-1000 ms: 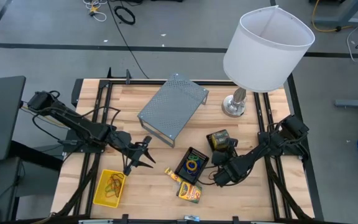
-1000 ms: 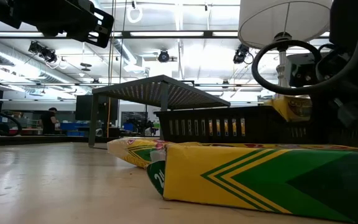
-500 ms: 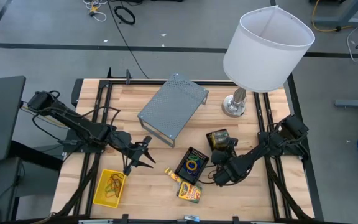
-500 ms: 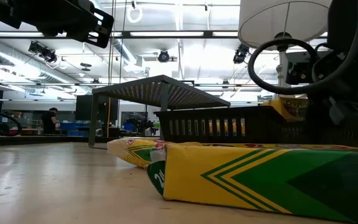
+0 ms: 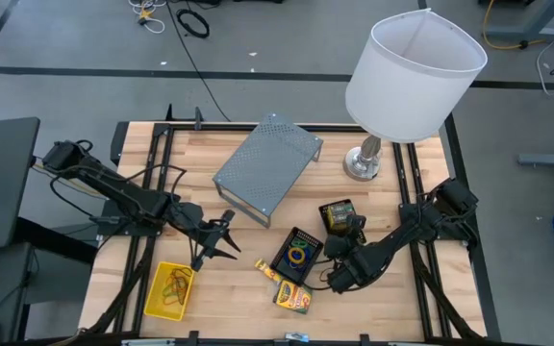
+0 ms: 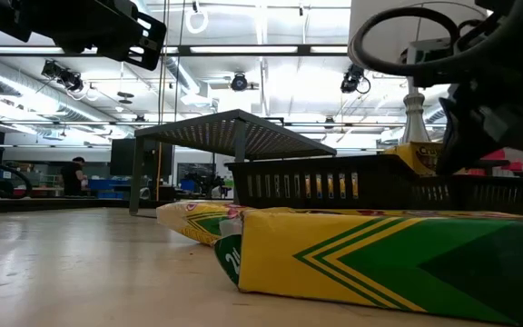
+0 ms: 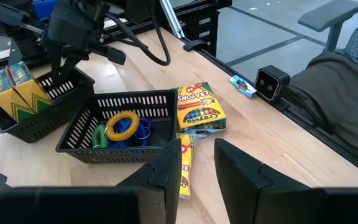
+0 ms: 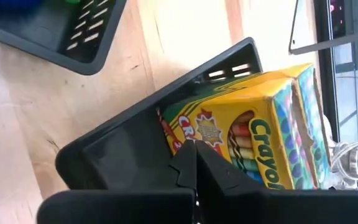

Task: Pick & Place Office Desk Supplies
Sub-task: Put the box of crayons into right black bin

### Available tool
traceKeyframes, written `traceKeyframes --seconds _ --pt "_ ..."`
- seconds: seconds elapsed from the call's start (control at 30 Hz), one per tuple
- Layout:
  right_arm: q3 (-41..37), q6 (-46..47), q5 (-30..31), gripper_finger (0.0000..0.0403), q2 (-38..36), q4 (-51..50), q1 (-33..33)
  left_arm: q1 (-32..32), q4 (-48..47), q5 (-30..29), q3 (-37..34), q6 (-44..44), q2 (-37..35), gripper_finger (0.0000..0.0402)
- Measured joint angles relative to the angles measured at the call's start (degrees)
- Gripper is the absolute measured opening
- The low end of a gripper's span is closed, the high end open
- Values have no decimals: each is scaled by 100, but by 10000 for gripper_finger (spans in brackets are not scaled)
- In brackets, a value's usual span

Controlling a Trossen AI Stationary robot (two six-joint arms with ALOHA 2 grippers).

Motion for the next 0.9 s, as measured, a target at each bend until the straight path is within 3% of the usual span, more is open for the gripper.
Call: traceKeyframes --seconds 0.17,0.3,0.5,0.7,0.9 --pt "139 -145 -242 0 0 -56 0 -2 0 -1 0 0 0 103" --pt "707 -552 -594 2 -4 -95 0 -2 0 -1 0 2 0 103" --pt "1634 -847 -1579 28 -11 408 0 -1 6 -2 0 0 0 103" --pt "1621 -805 -3257 88 -11 1807 26 -1 72 -2 0 0 0 103" --pt "1613 -684 -3595 177 -11 2359 170 -1 82 -2 0 2 0 103"
